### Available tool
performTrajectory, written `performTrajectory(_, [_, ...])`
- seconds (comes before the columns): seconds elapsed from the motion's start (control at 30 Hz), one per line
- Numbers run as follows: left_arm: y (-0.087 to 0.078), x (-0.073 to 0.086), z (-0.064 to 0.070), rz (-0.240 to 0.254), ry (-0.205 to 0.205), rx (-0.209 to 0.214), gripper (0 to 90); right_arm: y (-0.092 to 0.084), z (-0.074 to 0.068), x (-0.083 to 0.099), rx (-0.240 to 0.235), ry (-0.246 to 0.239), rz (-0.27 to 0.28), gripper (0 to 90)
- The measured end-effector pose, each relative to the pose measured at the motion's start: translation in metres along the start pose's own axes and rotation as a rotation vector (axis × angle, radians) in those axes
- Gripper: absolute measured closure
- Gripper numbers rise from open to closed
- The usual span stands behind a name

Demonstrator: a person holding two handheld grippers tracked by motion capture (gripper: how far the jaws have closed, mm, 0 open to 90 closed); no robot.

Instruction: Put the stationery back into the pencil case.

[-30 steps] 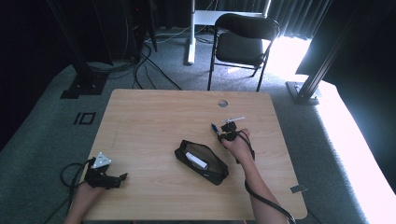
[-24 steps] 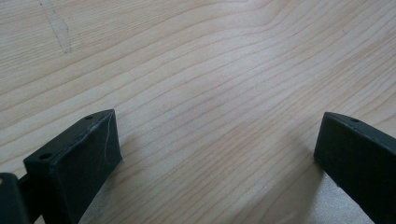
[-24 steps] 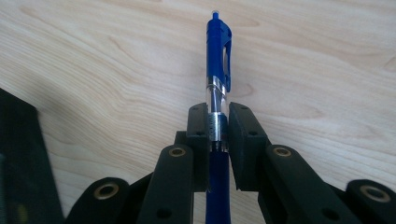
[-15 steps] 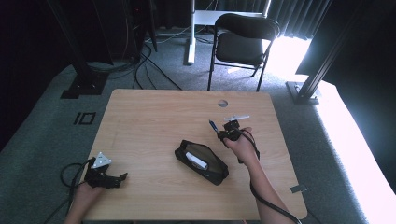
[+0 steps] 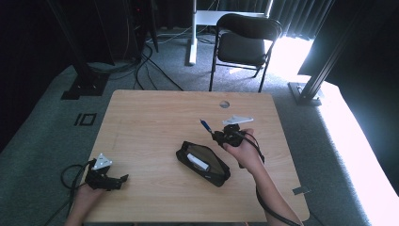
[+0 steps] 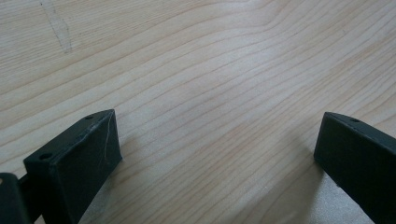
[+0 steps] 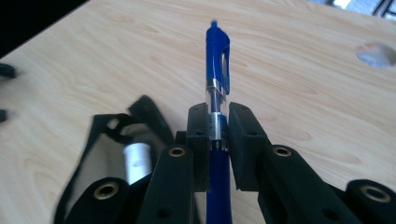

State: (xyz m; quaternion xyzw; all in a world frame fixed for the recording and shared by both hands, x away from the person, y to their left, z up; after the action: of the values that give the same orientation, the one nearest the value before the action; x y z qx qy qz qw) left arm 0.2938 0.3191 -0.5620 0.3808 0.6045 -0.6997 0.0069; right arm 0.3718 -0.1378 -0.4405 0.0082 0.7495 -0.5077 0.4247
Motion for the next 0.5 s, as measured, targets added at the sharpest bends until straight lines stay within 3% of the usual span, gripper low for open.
performTrajectory(0.23, [0.000, 0.000, 0.000, 0.000, -0.001, 0.001, 0.7, -0.004, -0.017, 0.002, -0.045, -0.076, -0.005, 79.2])
performTrajectory(0.5, [0.000, 0.000, 0.000, 0.000, 0.000, 0.001, 0.6, 0.006, -0.037, 0.011, -0.081, -0.176, -0.086, 79.2])
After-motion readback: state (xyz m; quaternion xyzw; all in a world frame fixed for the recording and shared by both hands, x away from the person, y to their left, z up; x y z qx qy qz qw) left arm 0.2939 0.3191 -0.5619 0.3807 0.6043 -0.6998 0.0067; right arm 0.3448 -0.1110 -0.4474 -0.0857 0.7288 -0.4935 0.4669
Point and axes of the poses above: each handheld gripper's, and its own axes: y roughly forward along the jaws, x roughly out of its underside, z roughly to its right, the point moved 1 cm from there along y, roughly forward along the jaws, and after that the axes turned 11 degrees about -z, right-handed, at the moved point
